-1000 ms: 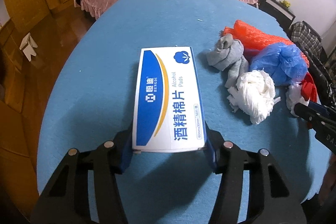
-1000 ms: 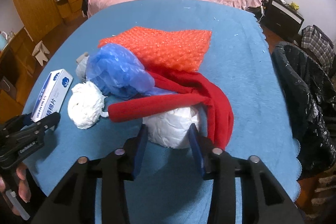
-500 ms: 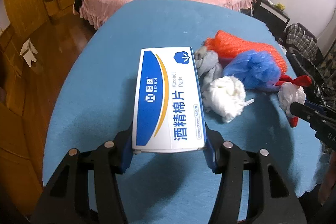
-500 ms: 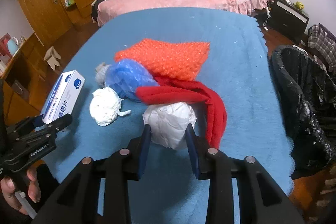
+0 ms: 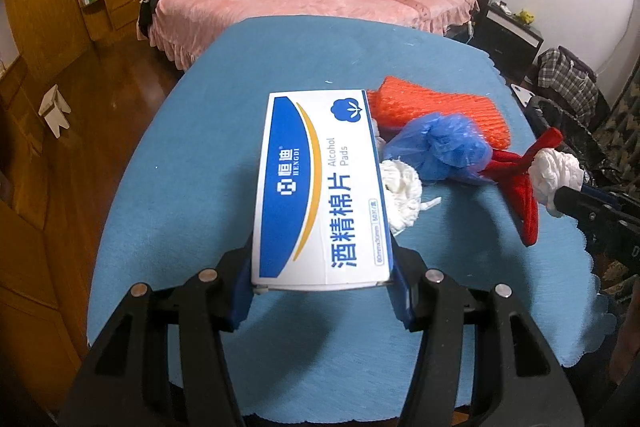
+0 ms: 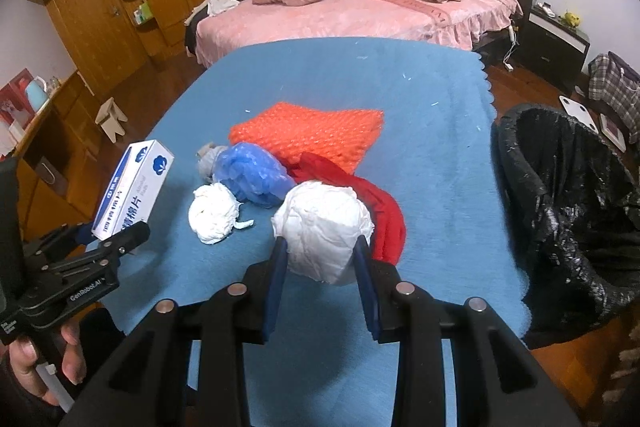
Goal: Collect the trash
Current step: 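Grasp the white tissue ball with the right tool, then carry the box and tissue ball with both tools over the black bin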
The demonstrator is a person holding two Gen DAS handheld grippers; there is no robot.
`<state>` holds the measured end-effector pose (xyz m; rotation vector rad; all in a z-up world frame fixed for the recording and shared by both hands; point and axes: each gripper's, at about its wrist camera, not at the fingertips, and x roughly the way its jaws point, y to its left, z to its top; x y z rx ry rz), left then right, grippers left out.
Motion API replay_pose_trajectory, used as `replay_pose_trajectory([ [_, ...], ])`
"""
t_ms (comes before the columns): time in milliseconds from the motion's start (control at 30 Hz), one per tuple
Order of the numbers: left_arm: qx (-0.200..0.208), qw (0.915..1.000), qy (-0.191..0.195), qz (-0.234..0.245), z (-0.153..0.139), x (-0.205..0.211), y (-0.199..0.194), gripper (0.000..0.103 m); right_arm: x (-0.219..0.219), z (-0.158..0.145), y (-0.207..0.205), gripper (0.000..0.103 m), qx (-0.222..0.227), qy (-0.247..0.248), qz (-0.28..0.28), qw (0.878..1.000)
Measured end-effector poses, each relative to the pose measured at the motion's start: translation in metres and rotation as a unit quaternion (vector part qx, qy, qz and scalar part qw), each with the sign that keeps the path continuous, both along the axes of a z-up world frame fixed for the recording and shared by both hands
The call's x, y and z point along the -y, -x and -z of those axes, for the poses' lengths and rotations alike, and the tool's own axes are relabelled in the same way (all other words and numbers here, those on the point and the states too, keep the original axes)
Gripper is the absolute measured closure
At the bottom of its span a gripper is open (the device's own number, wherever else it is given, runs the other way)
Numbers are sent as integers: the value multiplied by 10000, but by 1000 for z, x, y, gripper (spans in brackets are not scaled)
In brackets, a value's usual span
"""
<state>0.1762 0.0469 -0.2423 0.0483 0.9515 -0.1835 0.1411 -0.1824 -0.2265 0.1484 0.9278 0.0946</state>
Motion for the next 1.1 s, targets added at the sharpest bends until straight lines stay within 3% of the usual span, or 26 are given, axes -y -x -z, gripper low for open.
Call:
replay_pose_trajectory([
  [467, 139, 9998, 2, 142, -23, 30, 14, 49, 19, -27, 13, 69, 276, 149, 10, 9995],
  [1100, 151, 9994, -96, 285, -42, 107, 30, 49, 87, -30, 27, 69, 343, 272, 314, 9985],
])
